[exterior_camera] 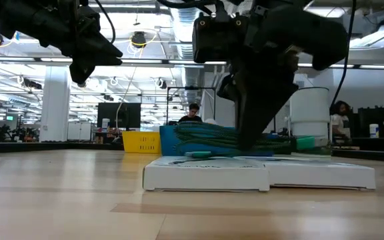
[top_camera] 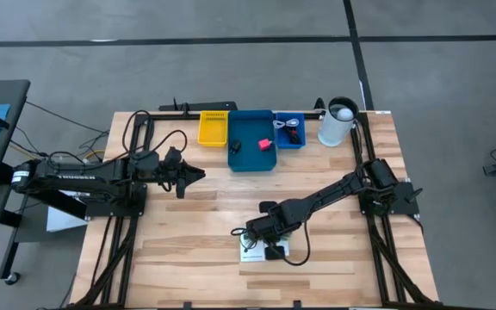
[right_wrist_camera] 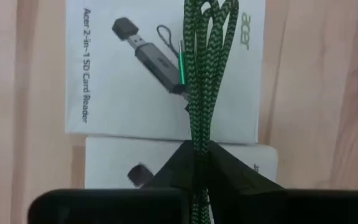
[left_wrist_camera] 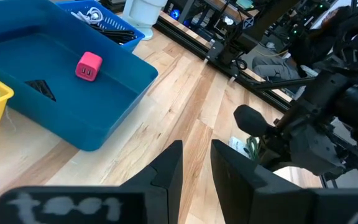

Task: Pick and place items into bin
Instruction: Put the green charger cable into the blue bin, then put the right card reader box into the yellow basket

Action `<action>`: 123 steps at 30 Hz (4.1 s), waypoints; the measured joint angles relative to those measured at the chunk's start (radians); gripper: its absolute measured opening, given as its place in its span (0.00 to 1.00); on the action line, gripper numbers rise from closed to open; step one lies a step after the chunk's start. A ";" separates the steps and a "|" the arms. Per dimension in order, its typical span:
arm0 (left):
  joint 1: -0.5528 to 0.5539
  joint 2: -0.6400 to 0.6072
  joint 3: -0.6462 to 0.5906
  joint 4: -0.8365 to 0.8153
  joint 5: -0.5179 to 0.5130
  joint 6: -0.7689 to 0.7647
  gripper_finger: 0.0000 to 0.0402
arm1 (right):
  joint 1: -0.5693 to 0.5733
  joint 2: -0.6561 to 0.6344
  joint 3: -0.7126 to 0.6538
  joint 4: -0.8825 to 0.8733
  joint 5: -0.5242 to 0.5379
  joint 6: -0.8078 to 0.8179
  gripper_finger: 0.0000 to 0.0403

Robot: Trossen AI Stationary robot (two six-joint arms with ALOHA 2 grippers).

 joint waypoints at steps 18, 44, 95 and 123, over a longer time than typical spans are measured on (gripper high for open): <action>0.000 0.000 0.000 0.000 0.000 0.000 0.18 | -0.209 -0.009 0.244 -0.550 0.344 -0.056 0.02; 0.000 0.000 0.000 -0.272 0.002 0.000 0.18 | -0.919 -0.122 0.277 -0.341 0.281 0.017 0.03; 0.000 0.000 0.000 -0.385 0.000 0.000 0.18 | 0.085 -0.619 -0.297 -0.147 0.964 0.461 0.30; -0.025 0.005 -0.150 0.220 -0.116 0.236 0.18 | 0.372 -0.242 -0.479 0.383 1.031 0.440 0.29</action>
